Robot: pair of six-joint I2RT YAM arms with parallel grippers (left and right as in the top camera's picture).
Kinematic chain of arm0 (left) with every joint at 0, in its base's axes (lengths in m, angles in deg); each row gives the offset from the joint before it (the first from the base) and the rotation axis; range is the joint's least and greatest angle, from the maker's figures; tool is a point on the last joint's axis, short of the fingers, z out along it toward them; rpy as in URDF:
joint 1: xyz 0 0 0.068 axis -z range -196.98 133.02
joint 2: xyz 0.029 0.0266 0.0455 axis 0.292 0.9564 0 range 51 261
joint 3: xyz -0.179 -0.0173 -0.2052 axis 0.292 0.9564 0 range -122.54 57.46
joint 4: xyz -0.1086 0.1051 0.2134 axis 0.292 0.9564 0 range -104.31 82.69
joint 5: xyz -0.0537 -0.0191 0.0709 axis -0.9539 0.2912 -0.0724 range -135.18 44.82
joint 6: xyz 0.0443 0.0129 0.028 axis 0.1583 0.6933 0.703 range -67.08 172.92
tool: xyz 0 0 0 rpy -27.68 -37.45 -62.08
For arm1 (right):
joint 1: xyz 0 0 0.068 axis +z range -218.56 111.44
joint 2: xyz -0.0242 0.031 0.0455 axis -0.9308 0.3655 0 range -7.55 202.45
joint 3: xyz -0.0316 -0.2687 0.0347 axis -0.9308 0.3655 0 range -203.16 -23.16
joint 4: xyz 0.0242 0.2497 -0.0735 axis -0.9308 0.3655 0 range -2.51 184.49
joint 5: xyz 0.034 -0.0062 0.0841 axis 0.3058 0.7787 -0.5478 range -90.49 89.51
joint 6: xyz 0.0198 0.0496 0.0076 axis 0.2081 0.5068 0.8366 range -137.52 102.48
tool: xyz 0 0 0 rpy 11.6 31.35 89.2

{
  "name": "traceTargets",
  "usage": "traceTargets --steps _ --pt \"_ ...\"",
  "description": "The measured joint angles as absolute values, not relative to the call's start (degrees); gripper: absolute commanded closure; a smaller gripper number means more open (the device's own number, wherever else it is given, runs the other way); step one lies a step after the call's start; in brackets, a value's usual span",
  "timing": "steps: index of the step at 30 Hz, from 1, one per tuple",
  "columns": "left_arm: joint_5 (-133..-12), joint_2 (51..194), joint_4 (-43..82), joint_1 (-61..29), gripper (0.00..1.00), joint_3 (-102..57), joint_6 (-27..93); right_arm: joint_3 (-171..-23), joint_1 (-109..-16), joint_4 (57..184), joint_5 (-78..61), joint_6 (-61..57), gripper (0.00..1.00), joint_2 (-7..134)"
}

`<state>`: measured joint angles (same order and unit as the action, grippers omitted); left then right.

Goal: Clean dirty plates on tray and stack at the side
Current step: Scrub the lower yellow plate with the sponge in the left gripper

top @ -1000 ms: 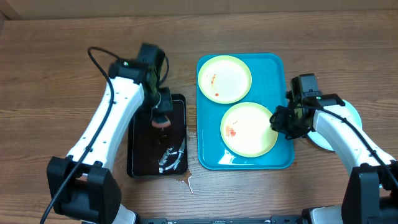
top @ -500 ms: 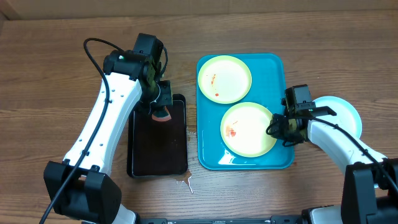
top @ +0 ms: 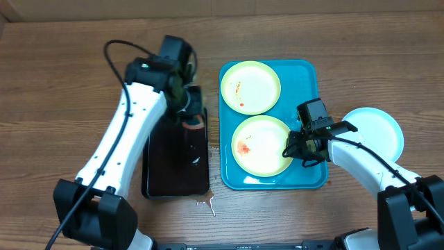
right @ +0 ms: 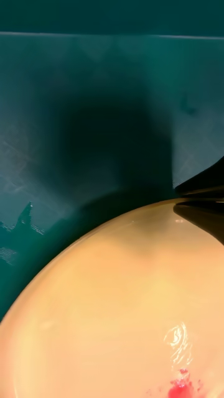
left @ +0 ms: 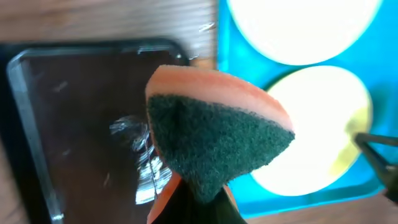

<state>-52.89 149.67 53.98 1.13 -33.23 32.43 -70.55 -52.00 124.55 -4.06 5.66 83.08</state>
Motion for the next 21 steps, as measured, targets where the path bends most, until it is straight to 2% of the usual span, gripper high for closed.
traceTargets --steps 5,10,16,21 --pt "-54.0 151.81 47.84 9.2 0.96 -33.01 30.46 -70.55 -51.96 124.11 -3.54 6.05 0.96 83.08" --pt "-56.97 160.67 42.09 17.48 0.96 -32.88 24.25 -70.55 -51.96 124.07 -3.4 6.05 0.96 83.08" --pt "-62.79 170.24 36.65 19.86 0.96 -32.53 19.38 -70.55 -51.96 124.07 -3.34 6.05 0.96 83.08" --pt "-64.45 174.68 36.93 19.56 0.96 -32.51 18.16 -70.55 -51.96 124.07 -3.32 6.03 0.96 83.08"
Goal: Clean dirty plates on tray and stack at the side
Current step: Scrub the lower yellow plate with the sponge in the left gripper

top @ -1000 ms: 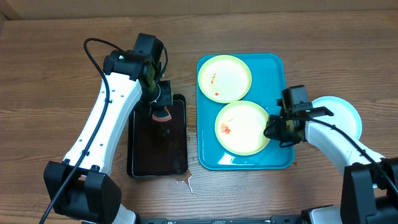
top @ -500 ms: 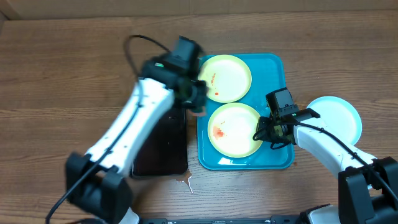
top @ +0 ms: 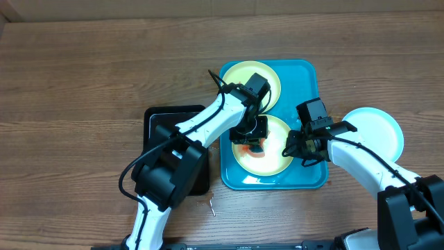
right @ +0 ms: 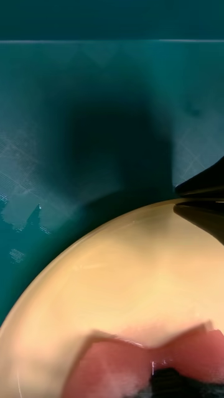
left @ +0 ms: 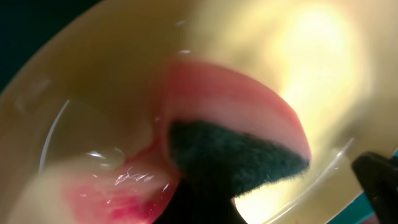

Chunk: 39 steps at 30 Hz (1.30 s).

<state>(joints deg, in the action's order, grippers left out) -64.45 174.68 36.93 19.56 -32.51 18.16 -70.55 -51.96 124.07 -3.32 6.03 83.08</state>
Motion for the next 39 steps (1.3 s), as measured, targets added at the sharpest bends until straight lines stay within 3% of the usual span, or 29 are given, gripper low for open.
traceTargets --steps 9,16,27,39 --pt "-55.18 174.7 48.58 18.16 0.96 -34.13 16.78 -70.55 -51.92 124.18 -3.49 6.05 0.96 83.08" --pt "-50.66 174.79 47.16 18.18 0.96 -34.96 19.31 -70.55 -51.63 124.13 -4.1 6.25 0.96 83.08" --pt "-63.7 175.09 35.45 20.59 0.96 -34.83 26.33 -70.55 -51.65 124.31 -3.56 6.44 0.96 83.08" --pt "-63.81 175.81 43.08 23.21 0.96 -34.78 21.48 -70.55 -51.65 124.31 -3.54 6.44 0.96 83.08"
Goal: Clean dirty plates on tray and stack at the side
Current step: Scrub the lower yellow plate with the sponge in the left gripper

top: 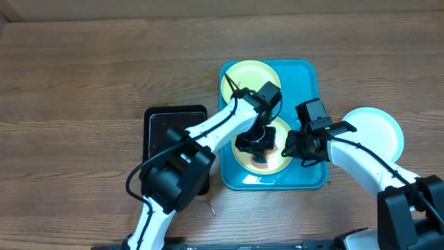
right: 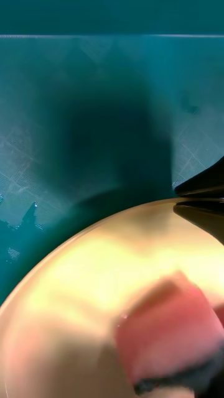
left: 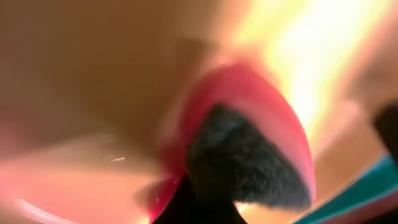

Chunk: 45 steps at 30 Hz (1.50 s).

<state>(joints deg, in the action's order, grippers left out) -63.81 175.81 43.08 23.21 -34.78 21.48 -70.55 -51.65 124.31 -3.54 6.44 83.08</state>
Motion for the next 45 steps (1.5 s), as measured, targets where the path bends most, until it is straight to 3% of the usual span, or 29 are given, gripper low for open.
traceTargets --steps 13,24,31,38,45 --pt "-57.82 175.81 49.22 15.23 0.96 -34.89 17.28 -70.55 -51.65 124.81 -4.74 6.49 0.96 83.08" --pt "-58.41 175.81 40.34 16.24 0.96 -36.01 22.9 -70.55 -51.61 125.12 -4.8 6.49 0.96 83.08" --pt "-62.5 177.67 37.76 21.63 0.96 -37.14 23.58 -70.55 -51.65 125.66 -3.99 6.49 0.96 83.03" --pt "-69.54 178.92 43.12 21.87 0.96 -37.93 23.53 -70.55 -51.7 125.88 -3.64 6.49 0.96 82.97" --pt "-65.58 178.94 51.18 20.1 0.96 -37.93 22.86 -70.55 -51.7 125.6 -3.86 6.44 0.96 82.95"
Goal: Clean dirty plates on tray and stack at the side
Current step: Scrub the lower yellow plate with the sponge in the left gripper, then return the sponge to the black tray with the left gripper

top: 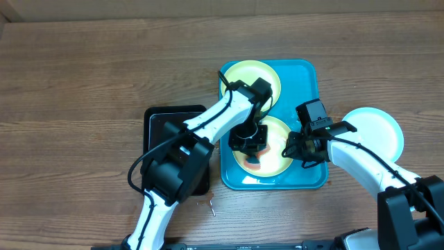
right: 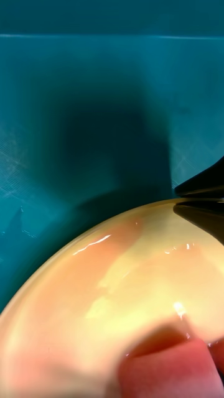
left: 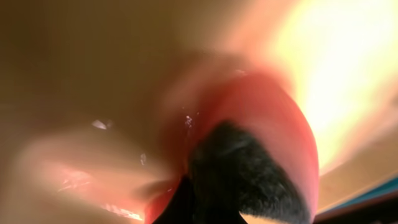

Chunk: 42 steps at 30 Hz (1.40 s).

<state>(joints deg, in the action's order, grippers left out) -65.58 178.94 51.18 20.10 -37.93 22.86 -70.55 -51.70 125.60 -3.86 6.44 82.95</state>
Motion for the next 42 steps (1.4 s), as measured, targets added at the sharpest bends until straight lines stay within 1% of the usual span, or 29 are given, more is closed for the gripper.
traceTargets --steps 10,13,18,21,24,27,31,35,38,39,40,42 --pt "-56.29 175.44 57.41 18.16 0.96 -38.37 22.37 -70.55 -51.61 125.55 -4.63 6.44 0.96 82.95" --pt "-54.57 170.79 58.79 17.46 0.96 -39.24 21.92 -70.55 -51.61 125.58 -4.58 6.47 0.96 82.95" --pt "-51.4 157.85 59.84 15.14 0.96 -41.1 21.67 -70.55 -51.63 125.58 -4.56 6.42 0.96 82.95" --pt "-46.9 151.66 63.67 11.49 0.96 -42.26 21.41 -70.55 -51.63 125.58 -4.54 6.44 0.96 82.95" --pt "-42.18 150.11 66.68 6.66 0.96 -42.06 21.28 -70.55 -51.63 125.62 -4.56 6.44 0.96 82.95" --pt "-39.88 150.68 65.33 2.99 0.96 -38.87 21.24 -70.55 -51.63 125.62 -4.54 6.47 0.96 82.92" --pt "-39.31 152.43 58.31 -0.18 0.96 -27.11 21.08 -70.55 -51.65 125.62 -4.54 6.44 0.96 82.92" --pt "-41.26 153.83 51.1 -0.62 0.91 -16.75 21.06 -70.55 -51.65 125.64 -4.52 6.44 0.96 82.92" --pt "-43.07 154.07 49.7 -0.62 0.87 -13.08 21.06 -70.55 -51.65 125.6 -4.47 6.47 0.96 82.92" --pt "-43.38 154.07 49.76 -0.62 0.81 -12.97 21.08 -70.55 -51.65 125.8 -4.47 6.44 0.96 82.92" --pt "-43.66 154.07 49.65 -0.62 0.71 -12.97 21.11 -70.66 -51.65 126.23 -4.39 6.47 0.96 82.92" --pt "-44.1 154.07 50.11 -0.62 0.55 -13.14 21.08 -71.23 -51.65 128.33 -3.86 6.47 0.96 82.92"
